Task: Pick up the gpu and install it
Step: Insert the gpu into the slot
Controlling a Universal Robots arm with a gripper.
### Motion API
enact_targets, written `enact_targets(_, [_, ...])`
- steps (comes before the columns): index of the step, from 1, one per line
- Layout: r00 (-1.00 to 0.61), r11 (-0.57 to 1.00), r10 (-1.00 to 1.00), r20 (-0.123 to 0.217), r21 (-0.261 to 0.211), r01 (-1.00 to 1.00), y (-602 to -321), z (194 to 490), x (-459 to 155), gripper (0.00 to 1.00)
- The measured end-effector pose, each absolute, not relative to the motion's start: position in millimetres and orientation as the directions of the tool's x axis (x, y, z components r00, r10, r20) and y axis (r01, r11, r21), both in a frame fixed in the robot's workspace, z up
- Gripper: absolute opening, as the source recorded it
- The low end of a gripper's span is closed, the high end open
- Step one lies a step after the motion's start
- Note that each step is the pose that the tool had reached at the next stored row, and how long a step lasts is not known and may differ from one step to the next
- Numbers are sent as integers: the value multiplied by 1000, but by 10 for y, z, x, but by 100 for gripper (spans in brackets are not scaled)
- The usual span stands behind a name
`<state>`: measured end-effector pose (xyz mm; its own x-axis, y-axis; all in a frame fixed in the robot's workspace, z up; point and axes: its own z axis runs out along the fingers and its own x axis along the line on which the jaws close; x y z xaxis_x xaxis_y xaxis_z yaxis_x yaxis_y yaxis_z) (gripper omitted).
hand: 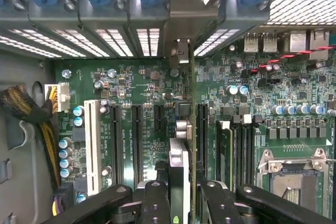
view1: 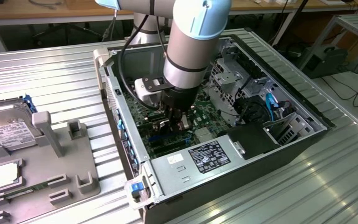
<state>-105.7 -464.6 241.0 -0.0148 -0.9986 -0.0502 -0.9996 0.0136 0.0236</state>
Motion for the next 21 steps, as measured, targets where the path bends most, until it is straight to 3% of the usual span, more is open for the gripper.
enact_targets(21, [-14,13,-999,-50,26,-1000,-4642,2367,-1058,28])
